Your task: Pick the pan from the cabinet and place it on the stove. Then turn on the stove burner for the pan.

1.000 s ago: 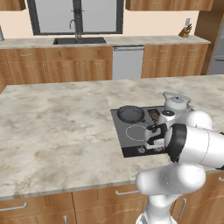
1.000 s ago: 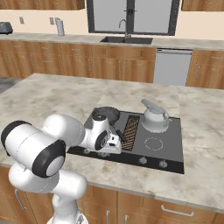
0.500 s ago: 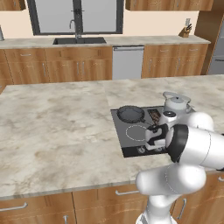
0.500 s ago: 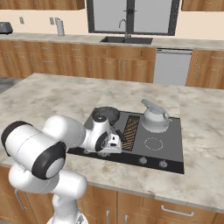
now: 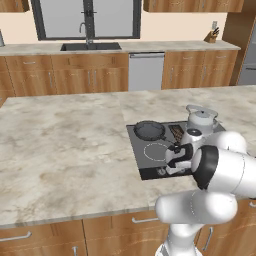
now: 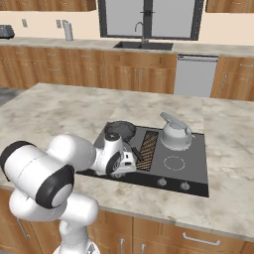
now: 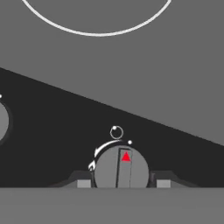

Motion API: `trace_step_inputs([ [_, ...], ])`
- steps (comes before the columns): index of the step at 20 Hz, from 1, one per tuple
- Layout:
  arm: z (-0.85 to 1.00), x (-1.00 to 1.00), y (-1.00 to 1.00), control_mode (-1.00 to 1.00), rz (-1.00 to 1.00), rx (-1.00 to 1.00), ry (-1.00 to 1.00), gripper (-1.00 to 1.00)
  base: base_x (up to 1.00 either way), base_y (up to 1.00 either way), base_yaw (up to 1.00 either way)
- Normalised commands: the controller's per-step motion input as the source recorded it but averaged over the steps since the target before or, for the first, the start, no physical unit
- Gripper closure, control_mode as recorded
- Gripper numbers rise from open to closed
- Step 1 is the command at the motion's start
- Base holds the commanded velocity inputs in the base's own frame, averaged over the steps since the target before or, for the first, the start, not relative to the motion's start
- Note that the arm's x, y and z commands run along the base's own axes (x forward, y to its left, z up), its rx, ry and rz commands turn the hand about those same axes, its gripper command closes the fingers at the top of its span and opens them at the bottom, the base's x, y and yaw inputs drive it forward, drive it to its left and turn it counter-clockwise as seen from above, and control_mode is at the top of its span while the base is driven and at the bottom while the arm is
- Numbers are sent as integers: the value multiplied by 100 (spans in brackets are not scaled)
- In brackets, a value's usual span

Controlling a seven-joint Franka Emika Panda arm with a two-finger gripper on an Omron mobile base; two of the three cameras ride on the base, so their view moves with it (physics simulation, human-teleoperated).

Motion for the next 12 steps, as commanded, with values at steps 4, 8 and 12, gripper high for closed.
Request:
trace_step_inputs([
  [4,-44,-28,18,-100,25,0,0,100,0,0,0],
  [8,-52,-28,22,-100,26,-3,0,100,0,0,0],
  [12,-67,-35,26,-100,27,-10,-3,100,0,0,0],
])
